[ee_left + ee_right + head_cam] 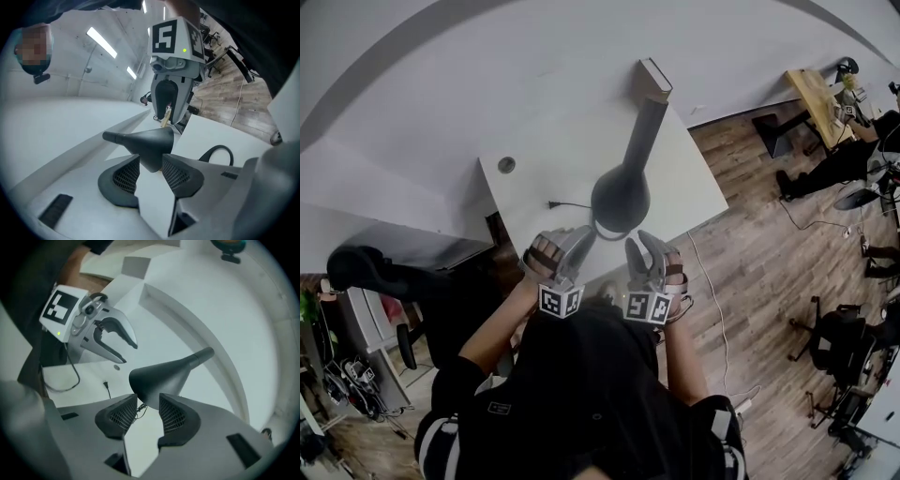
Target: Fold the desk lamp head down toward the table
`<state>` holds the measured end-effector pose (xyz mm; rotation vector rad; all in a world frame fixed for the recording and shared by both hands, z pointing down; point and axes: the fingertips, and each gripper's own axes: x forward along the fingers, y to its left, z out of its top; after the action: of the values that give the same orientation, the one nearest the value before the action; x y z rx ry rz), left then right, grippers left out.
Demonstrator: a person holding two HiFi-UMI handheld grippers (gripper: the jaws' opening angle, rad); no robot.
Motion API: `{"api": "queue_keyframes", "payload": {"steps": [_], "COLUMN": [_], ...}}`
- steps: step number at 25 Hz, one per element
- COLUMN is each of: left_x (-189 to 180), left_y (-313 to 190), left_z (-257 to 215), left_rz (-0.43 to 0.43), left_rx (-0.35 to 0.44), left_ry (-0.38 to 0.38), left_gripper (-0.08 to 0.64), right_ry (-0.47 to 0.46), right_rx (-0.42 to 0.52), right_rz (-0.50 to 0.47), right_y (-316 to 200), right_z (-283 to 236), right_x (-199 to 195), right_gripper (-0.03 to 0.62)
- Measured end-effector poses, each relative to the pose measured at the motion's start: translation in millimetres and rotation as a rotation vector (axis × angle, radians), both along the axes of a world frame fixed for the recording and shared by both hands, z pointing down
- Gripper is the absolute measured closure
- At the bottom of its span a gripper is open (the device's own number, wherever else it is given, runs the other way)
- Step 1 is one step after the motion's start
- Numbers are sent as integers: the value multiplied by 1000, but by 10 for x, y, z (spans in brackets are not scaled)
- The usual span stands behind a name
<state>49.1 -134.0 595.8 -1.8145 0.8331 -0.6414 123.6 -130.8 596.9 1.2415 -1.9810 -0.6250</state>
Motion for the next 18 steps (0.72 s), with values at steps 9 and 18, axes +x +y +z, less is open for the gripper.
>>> {"api": "queue_keyframes", "payload": {"steps": [9,18], "left_x": [-268,-441], "left_y": [44,-71], "left_z": [-1095,-1441], "left_rz": [59,34], "left_rx": [-433,-751], "left_ry": [684,1117], "left_gripper": [505,535], "right_ry": [-736,-930], "right_rx": [-111,-75], "right_rz": [155,253], "right_y": [-48,22], "right_z": [-862,-1180], "right_x": [127,225], "right_gripper": [573,578]}}
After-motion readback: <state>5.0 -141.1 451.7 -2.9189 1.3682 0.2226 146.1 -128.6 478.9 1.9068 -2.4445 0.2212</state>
